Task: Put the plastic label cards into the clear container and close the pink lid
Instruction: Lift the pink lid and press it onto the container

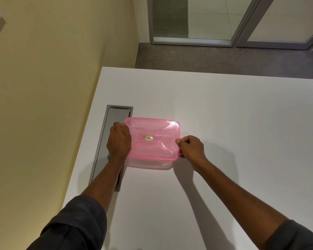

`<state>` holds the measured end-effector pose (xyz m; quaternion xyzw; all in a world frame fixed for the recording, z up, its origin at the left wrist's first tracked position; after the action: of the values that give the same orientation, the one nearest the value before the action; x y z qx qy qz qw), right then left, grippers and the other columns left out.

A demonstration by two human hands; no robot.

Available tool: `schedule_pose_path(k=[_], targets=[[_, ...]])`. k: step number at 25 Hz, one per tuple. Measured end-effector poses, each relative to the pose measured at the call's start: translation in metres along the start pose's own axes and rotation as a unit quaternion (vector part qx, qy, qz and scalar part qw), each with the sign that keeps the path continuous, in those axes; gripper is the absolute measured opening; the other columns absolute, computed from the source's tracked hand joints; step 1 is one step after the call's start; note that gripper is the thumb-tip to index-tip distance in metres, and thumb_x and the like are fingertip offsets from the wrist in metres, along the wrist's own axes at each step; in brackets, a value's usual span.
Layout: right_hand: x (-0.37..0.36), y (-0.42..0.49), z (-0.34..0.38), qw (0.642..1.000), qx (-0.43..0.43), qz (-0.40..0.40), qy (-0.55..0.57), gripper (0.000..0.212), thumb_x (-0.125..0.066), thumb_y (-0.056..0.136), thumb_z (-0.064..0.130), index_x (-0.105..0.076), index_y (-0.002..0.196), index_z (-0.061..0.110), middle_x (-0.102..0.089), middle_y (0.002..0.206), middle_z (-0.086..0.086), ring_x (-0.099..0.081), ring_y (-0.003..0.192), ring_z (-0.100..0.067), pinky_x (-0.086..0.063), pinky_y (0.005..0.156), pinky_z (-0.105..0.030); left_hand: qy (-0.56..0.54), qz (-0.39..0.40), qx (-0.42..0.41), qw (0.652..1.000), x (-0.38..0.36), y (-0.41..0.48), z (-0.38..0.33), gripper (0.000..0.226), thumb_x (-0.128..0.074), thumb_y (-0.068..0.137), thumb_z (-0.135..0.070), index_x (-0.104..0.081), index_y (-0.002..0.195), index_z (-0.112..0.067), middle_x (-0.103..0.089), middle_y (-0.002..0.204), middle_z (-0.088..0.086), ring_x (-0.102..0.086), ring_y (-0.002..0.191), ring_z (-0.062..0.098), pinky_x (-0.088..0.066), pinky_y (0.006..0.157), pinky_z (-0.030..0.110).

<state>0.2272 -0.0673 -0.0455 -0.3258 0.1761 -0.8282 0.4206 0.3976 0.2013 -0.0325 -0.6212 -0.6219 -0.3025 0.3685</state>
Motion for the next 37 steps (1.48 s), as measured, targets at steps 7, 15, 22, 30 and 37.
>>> schedule_pose_path(k=[7, 15, 22, 30, 37], targets=[[0.002, 0.002, -0.001, 1.0, 0.013, 0.011, -0.005, 0.024, -0.078, 0.097, 0.029, -0.072, 0.09, 0.007, -0.079, 0.085, -0.008, -0.079, 0.077, -0.026, -0.062, 0.056, -0.026, 0.018, 0.012, -0.068, 0.997, -0.008, 0.037, -0.03, 0.051, -0.034, 0.115, -0.051, -0.06, 0.107, -0.008, -0.067, 0.107, 0.022, -0.067, 0.098, 0.046, -0.052, 0.079, 0.047], [0.001, 0.015, -0.003, 0.999, -0.006, 0.042, 0.001, 0.019, -0.08, 0.095, 0.026, -0.072, 0.096, 0.008, -0.08, 0.088, -0.008, -0.08, 0.078, -0.025, -0.068, 0.063, -0.032, -0.005, 0.05, -0.045, 0.998, -0.023, 0.052, -0.02, 0.061, -0.032, 0.113, -0.06, -0.057, 0.102, -0.006, -0.061, 0.091, 0.008, -0.066, 0.091, 0.038, -0.044, 0.075, 0.041], [-0.002, 0.051, 0.051, 0.999, 0.039, 0.036, 0.006, 0.036, -0.091, 0.084, 0.033, -0.076, 0.101, 0.006, -0.076, 0.09, -0.002, -0.07, 0.074, -0.017, -0.06, 0.068, -0.033, 0.002, 0.04, -0.049, 0.998, -0.023, 0.05, -0.021, 0.057, -0.035, 0.114, -0.055, -0.057, 0.104, -0.004, -0.059, 0.092, 0.008, -0.056, 0.084, 0.03, -0.041, 0.074, 0.04], [-0.004, 0.077, 0.053, 0.999, -0.003, 0.038, 0.001, 0.026, -0.1, 0.072, 0.016, -0.082, 0.085, 0.001, -0.083, 0.085, -0.012, -0.083, 0.082, -0.033, -0.07, 0.083, -0.044, 0.015, 0.044, -0.042, 0.998, -0.024, 0.052, -0.021, 0.05, -0.033, 0.114, -0.056, -0.052, 0.099, -0.012, -0.058, 0.09, 0.006, -0.055, 0.081, 0.028, -0.039, 0.072, 0.039], [-0.007, 0.081, 0.055, 0.996, -0.064, 0.06, -0.002, 0.038, -0.098, 0.073, 0.012, -0.08, 0.098, -0.011, -0.082, 0.099, -0.027, -0.08, 0.1, -0.046, -0.063, 0.099, -0.06, 0.024, 0.04, -0.042, 0.998, -0.027, 0.055, -0.018, 0.051, -0.032, 0.113, -0.058, -0.049, 0.094, -0.015, -0.059, 0.087, 0.005, -0.058, 0.079, 0.028, -0.039, 0.07, 0.038]])
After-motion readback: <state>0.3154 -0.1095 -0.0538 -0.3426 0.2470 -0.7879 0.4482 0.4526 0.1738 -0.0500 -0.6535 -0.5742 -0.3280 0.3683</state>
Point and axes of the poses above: each hand's wrist, its own y-axis towards the middle knuckle, its own x-axis out of the back of the hand, z = x × y, the point moved 6 cm from there along y, towards the middle knuckle
